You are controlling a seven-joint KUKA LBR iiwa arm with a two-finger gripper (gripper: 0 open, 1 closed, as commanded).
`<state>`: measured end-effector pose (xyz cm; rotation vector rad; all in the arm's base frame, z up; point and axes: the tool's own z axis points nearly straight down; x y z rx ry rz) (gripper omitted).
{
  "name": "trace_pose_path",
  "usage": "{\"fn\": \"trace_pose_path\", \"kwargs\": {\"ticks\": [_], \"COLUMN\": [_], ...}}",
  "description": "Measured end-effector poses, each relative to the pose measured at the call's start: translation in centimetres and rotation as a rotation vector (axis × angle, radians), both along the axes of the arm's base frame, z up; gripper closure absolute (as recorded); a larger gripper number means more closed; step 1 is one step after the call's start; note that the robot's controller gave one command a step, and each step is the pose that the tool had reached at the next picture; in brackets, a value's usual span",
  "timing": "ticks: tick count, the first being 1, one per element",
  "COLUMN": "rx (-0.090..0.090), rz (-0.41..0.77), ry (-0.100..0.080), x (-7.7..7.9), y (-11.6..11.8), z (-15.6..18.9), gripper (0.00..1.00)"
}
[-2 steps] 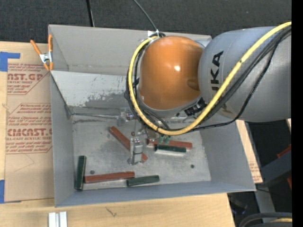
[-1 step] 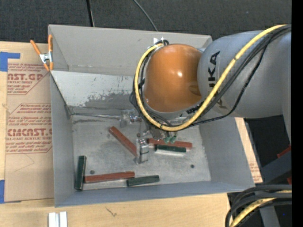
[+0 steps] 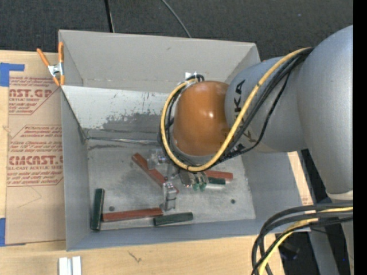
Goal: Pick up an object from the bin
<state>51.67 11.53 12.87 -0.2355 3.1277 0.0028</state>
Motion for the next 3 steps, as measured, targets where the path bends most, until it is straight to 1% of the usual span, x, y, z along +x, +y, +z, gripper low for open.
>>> {"fn": "trace_pose_path", "kwargs": {"ticks": [1, 2, 3], "rx": [-0.001, 0.0, -0.002], "rz": [0.087, 0.087, 0.032], "ry": [0.003, 0.003, 0.01], "x": [5.2, 5.2, 6.4], "y": [-3.3, -3.3, -1.2], "z": [-5.9, -5.9, -1.3], "gripper": [1.0, 1.0, 1.0]}}
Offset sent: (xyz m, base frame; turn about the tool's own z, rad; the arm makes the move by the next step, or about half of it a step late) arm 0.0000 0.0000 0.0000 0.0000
